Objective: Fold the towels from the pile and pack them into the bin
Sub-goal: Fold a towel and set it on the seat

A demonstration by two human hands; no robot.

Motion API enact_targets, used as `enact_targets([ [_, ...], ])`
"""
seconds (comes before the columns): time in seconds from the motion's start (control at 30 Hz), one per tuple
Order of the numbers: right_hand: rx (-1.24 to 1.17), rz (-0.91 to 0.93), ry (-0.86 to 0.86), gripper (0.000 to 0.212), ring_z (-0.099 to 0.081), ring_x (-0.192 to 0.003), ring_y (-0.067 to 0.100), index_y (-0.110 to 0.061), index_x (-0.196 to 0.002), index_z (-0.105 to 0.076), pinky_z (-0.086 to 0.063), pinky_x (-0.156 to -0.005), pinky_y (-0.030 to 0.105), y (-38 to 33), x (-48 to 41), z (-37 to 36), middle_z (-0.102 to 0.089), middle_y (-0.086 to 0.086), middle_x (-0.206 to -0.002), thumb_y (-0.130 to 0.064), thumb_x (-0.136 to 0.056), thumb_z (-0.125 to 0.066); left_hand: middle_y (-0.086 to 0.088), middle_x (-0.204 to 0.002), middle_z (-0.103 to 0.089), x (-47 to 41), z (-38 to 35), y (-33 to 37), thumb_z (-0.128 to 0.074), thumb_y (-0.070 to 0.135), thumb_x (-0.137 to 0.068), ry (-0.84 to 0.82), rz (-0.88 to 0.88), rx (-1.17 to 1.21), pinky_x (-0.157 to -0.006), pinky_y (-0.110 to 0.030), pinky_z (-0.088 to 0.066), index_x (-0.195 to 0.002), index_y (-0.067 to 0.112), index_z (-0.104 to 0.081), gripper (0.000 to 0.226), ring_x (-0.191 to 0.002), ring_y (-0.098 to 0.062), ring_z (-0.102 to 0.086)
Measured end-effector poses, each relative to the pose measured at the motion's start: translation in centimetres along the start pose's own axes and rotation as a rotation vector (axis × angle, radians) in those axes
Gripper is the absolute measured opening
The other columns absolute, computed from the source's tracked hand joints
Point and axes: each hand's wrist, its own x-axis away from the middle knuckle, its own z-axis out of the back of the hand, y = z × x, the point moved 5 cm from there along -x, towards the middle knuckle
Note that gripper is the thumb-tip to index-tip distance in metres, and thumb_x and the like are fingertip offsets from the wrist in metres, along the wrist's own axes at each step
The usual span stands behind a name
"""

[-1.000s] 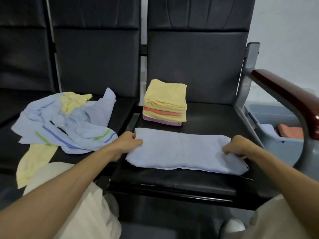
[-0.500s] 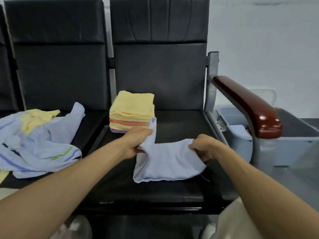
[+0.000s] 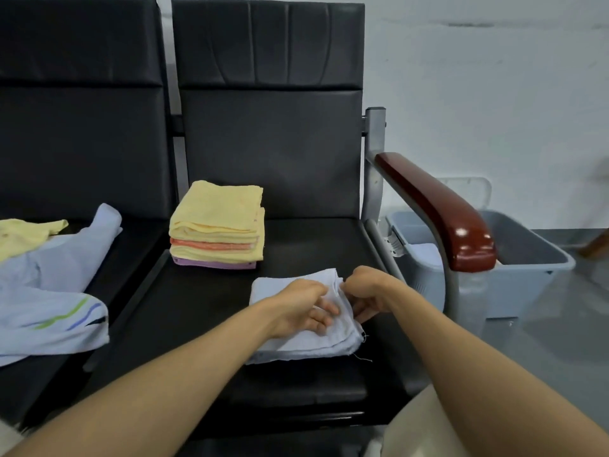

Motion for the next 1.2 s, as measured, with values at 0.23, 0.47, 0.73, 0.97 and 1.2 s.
enact_targets([
  [0.23,0.002,-0.059,0.024,0.055,-0.065,-0.083,0.034,0.003,-0.112,-0.054,-0.058,-0.075,0.045,0.4,-0.1,0.6,-0.063,0.019,-0.098,-0.048,-0.101,-0.037,-0.012,-0.083,-0.066,1.5,7.8,0.5,-0.038,-0.003,-0.095,0.366,-0.13,-0.129,-0.066,-0.028,-0.052,-0.106,0.006,-0.067,0.033,-0.067,-0.018,-0.06],
  [0.47,0.224,-0.039,0.019,0.041,-0.065,-0.088,0.028,-0.008,-0.101,-0.055,-0.059,-0.076,0.039,0.3,-1.2,-0.4,-0.062,0.009,-0.094,-0.047,-0.09,-0.059,-0.005,-0.097,-0.066,1.7,10.7,-1.5,-0.047,0.001,-0.09,0.423,-0.091,-0.316,-0.07,-0.023,-0.047,-0.09,0.015,-0.07,0.028,-0.087,-0.016,-0.061],
  [0.73,0.55,0.262,0.076,0.038,-0.056,-0.099,0.027,-0.007,-0.123,-0.037,-0.04,-0.065,0.03,-2.2,-1.2,-2.0,-0.054,0.014,-0.119,-0.034,-0.098,-0.046,-0.007,-0.101,-0.069,0.7,11.3,-4.3,-0.052,0.003,-0.088,0.38,-0.038,-0.231,-0.089,-0.034,-0.053,-0.086,0.016,-0.071,0.024,-0.098,-0.023,-0.064],
  [0.97,0.335,0.775,0.172,0.014,-0.056,-0.079,0.02,-0.013,-0.097,-0.055,-0.045,-0.07,0.032,-7.7,2.8,-2.4,-0.059,0.004,-0.088,-0.024,-0.1,-0.047,-0.011,-0.123,-0.057,0.3,11.2,-4.3,-0.063,0.03,-0.083,0.466,-0.079,0.129,-0.084,-0.036,-0.05,-0.145,0.019,-0.02,0.076,-0.106,-0.023,-0.058],
  [1.2,-0.213,0.754,0.218,0.021,-0.057,-0.081,0.016,-0.004,-0.105,-0.06,-0.049,-0.074,0.033,-8.4,4.6,-0.4,-0.064,0.012,-0.094,-0.021,-0.1,-0.049,-0.017,-0.108,-0.068,0.2,8.0,-4.5,-0.066,0.032,-0.088,0.053,0.039,0.681,-0.077,-0.037,-0.053,-0.12,-0.001,-0.06,0.047,-0.094,-0.028,-0.066],
])
